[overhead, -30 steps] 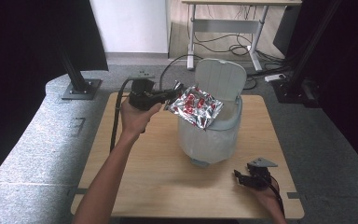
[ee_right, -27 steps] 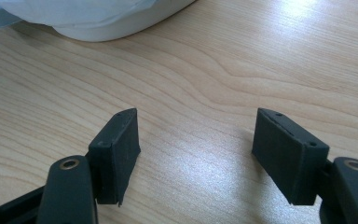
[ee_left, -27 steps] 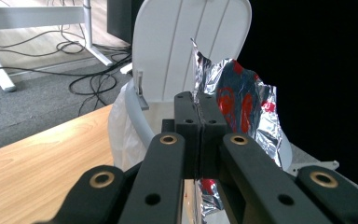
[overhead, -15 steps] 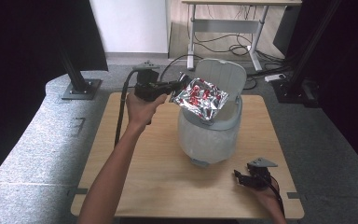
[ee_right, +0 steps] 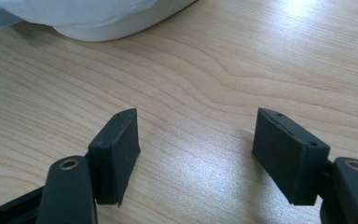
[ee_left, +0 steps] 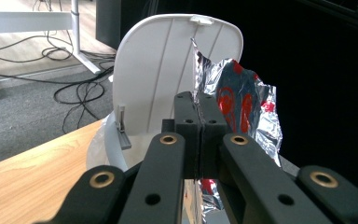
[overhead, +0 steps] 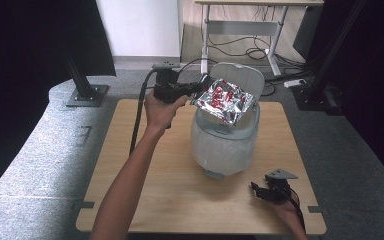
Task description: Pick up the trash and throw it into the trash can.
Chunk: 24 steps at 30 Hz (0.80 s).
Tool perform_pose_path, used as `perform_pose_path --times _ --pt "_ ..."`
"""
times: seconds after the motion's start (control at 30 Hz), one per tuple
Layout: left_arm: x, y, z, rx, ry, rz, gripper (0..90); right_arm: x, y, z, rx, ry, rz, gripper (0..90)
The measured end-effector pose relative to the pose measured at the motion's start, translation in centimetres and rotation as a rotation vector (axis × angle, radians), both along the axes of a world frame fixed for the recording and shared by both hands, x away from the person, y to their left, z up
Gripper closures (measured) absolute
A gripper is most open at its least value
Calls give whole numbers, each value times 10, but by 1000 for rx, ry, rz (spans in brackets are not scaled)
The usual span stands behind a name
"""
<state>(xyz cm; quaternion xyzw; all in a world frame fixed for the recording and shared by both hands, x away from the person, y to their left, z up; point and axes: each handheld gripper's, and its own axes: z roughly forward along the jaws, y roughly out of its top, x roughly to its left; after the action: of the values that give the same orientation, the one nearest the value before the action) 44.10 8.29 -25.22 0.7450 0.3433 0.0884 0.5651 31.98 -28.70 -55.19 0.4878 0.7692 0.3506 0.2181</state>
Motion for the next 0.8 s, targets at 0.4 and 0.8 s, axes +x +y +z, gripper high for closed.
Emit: perform_pose_path --times 0.4,0.8 --pt "8 -10 -1 1 4 1 894 -1 0 0 -1 1 -2 303" --pt "22 -25 1 3 0 17 893 -1 0 0 -1 1 -4 303"
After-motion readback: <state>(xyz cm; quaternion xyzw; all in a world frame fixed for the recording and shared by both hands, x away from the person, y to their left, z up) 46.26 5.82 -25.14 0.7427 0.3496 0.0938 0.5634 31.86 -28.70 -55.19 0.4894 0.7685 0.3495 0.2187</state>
